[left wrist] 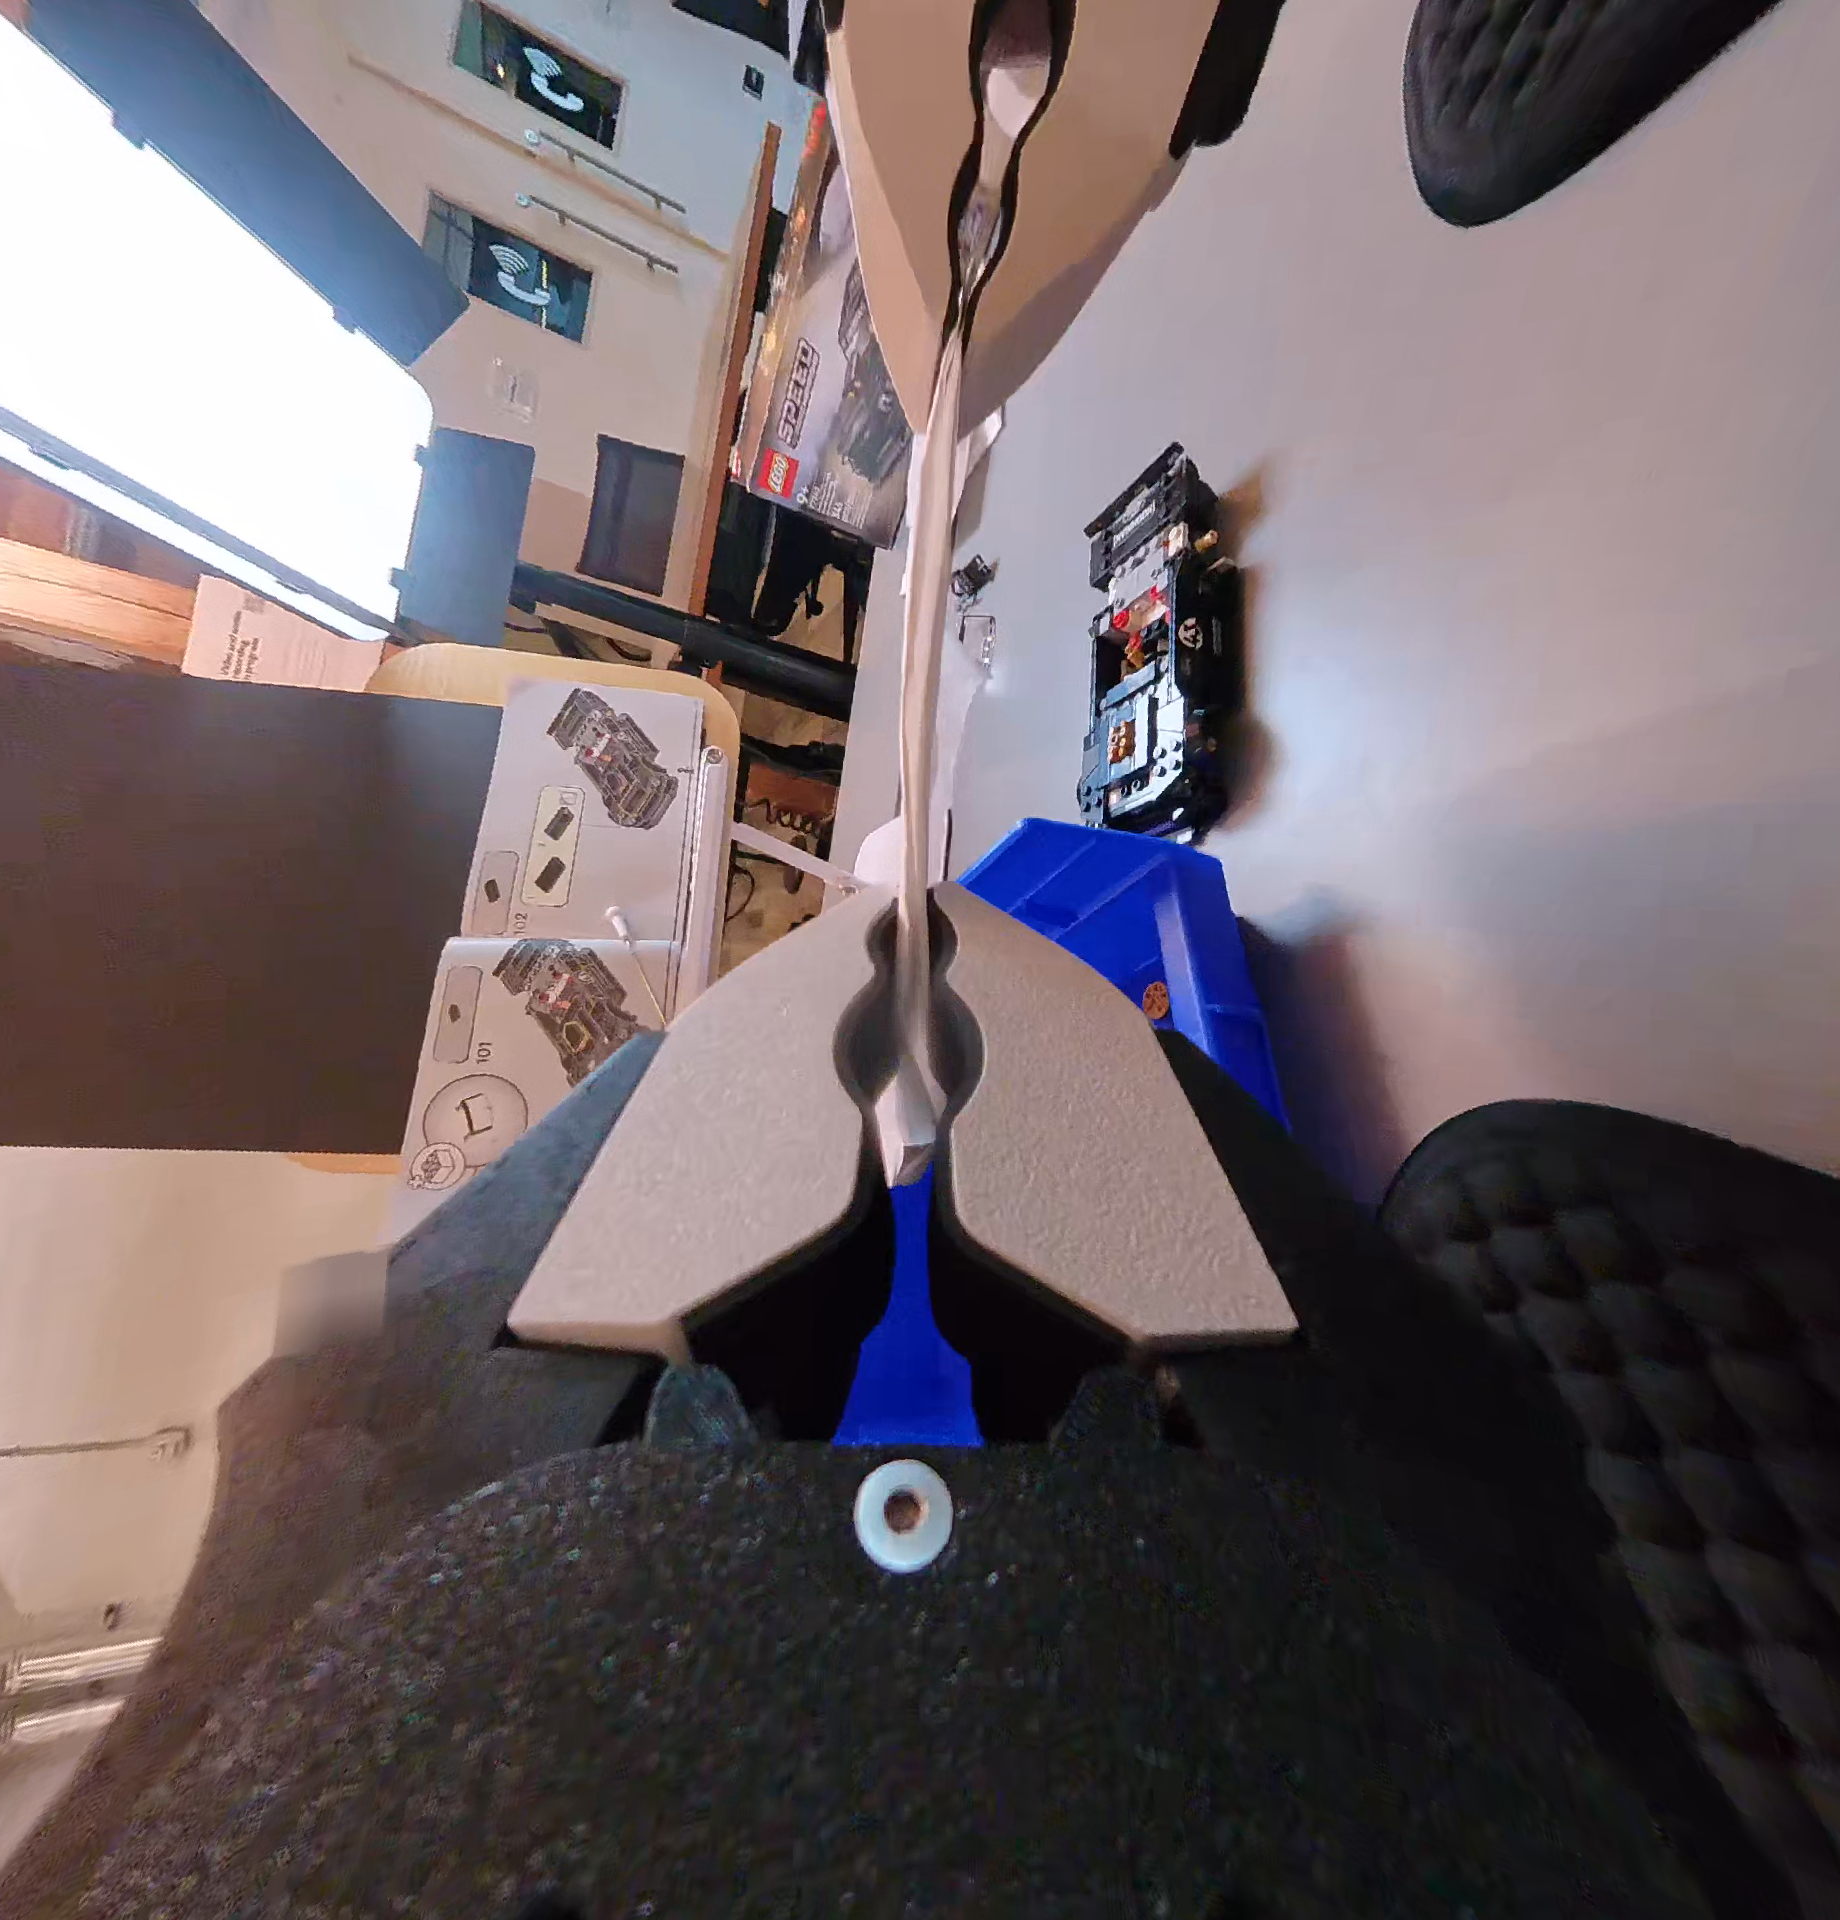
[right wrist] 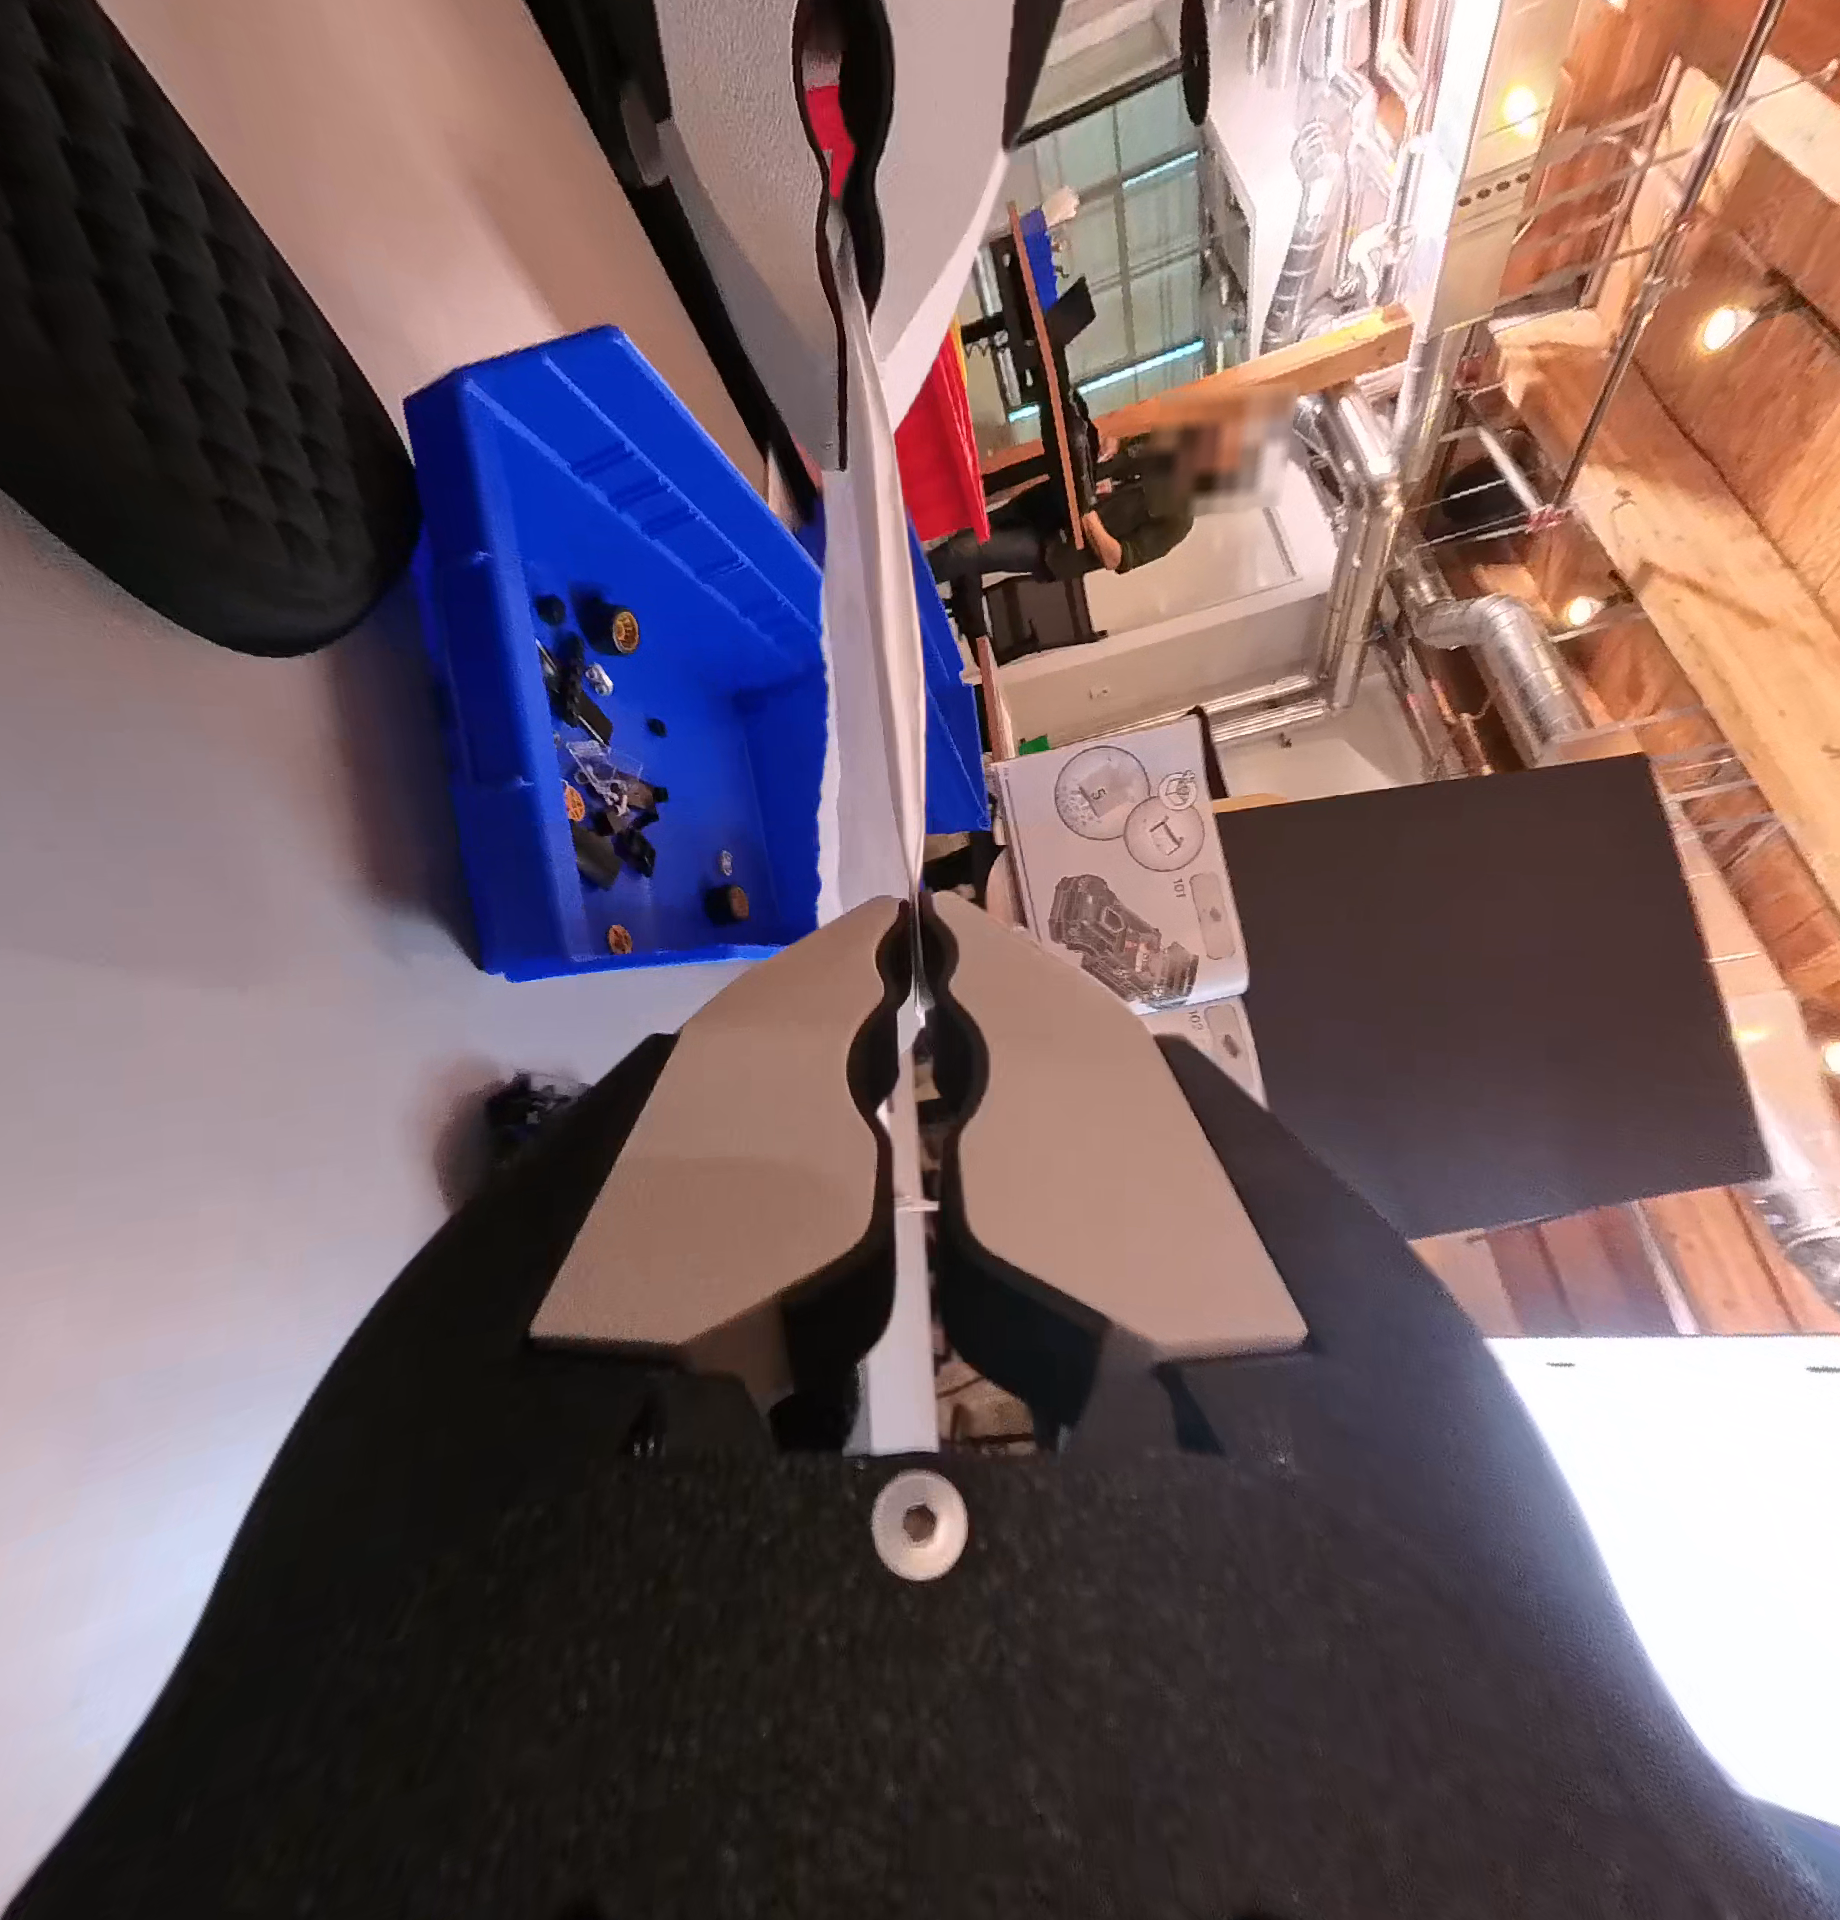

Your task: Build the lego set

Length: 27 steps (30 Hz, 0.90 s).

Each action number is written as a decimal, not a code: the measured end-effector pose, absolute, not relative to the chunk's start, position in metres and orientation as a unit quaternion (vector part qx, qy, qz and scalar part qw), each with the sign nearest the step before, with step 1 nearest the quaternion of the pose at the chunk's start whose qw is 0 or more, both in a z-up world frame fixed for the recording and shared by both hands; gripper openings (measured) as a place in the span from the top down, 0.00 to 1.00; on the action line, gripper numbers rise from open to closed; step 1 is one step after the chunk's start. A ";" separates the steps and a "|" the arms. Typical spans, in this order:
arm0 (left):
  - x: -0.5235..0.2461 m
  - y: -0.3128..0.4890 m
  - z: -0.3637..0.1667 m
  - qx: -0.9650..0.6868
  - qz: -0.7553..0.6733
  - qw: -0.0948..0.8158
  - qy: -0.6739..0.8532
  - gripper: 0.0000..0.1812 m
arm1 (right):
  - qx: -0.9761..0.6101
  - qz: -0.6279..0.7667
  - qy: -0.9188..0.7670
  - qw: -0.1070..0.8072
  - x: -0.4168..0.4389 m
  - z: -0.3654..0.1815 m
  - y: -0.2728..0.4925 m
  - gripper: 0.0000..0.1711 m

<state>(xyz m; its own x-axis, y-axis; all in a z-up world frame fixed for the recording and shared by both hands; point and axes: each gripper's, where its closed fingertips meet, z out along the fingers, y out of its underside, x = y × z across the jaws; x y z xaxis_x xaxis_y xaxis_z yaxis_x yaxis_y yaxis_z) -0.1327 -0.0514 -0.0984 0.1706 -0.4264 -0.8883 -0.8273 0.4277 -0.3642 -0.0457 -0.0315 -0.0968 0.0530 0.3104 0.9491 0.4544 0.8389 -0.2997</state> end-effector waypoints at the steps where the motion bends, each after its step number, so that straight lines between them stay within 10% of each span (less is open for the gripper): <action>1: -0.131 -0.053 -0.098 -0.508 0.164 0.579 0.617 0.98 | -0.273 -0.056 -0.685 0.673 -0.044 -0.096 -0.033 0.99; 6: -0.136 -0.058 -0.095 -0.539 0.053 0.618 0.570 0.96 | -0.300 -0.079 -0.645 0.698 -0.012 -0.084 -0.020 0.99; 15: -0.118 -0.073 -0.071 -0.596 -0.578 0.487 0.271 0.68 | -0.188 -0.214 -0.584 0.760 0.018 -0.053 -0.035 1.00; 21: -0.109 -0.049 -0.061 -0.552 -0.733 0.374 0.131 0.71 | -0.129 -0.262 -0.612 0.735 0.019 -0.062 -0.047 1.00; 24: -0.090 -0.047 -0.065 -0.568 -0.709 0.384 0.167 0.97 | -0.120 -0.263 -0.630 0.720 0.020 -0.073 -0.049 1.00; 27: -0.082 -0.045 -0.066 -0.579 -0.656 0.430 0.224 1.00 | -0.169 -0.236 -0.621 0.728 0.031 -0.079 -0.043 0.98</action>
<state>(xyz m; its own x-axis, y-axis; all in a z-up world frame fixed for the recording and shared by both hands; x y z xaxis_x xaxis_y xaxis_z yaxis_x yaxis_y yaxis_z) -0.0824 -0.0449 -0.0657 0.0399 -0.8226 0.5673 0.3049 -0.5306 -0.7909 0.0311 -0.0431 -0.0786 0.1182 -0.1345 0.9838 0.5539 0.8313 0.0471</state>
